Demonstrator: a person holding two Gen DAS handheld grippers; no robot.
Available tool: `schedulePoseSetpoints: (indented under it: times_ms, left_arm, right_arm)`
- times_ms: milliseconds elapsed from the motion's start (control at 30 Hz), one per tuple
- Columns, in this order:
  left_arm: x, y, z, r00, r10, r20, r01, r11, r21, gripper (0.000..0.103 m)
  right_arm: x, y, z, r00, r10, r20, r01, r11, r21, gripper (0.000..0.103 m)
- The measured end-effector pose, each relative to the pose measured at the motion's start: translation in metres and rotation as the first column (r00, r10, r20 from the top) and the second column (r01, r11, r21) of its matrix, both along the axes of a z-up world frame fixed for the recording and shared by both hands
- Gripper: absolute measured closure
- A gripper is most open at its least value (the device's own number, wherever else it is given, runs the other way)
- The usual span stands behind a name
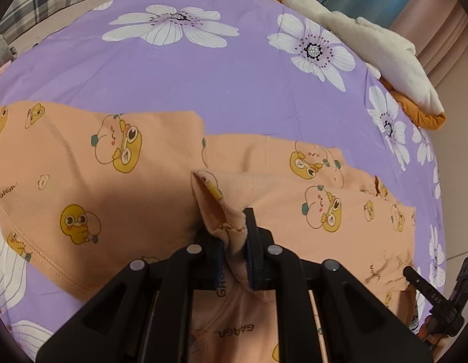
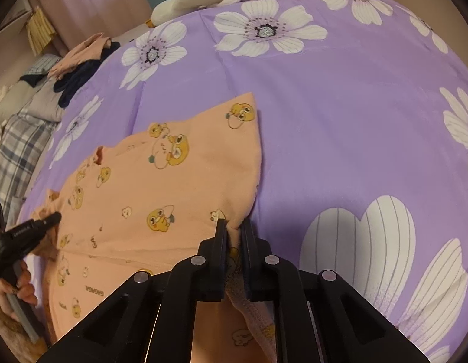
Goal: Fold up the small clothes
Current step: 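Lift the held sleeve cuff up with the left tool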
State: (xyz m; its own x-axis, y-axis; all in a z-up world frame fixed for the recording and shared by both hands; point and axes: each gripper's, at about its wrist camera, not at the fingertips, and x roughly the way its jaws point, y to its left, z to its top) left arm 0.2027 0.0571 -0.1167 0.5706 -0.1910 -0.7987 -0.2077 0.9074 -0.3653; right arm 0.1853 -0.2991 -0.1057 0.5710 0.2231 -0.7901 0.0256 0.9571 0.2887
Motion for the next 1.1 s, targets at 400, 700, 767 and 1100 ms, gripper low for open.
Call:
schedulePoseSetpoints:
  times_ms: [400, 700, 767, 1100]
  left_arm:
    - [-0.02, 0.027, 0.024, 0.998, 0.058, 0.018, -0.059, 0.994, 0.096, 0.083]
    - [-0.079, 0.104, 0.06, 0.969, 0.233, 0.083, -0.233, 0.972, -0.012, 0.044]
    - [-0.097, 0.125, 0.067, 0.951, 0.29, 0.106, -0.289, 0.957, -0.019, 0.032]
    - [-0.147, 0.217, 0.036, 0.842, 0.537, 0.056, -0.529, 0.841, -0.116, 0.023]
  right_arm:
    - [0.004, 0.007, -0.002, 1.0, -0.03, -0.008, 0.029, 0.994, -0.102, 0.095]
    - [-0.029, 0.0, 0.041, 0.995, -0.068, 0.067, 0.078, 0.983, -0.166, 0.05]
    - [-0.048, -0.004, 0.062, 0.99, -0.066, 0.121, 0.081, 0.989, -0.128, 0.044]
    - [-0.108, -0.008, 0.102, 0.959, -0.131, 0.25, 0.129, 0.991, 0.023, 0.026]
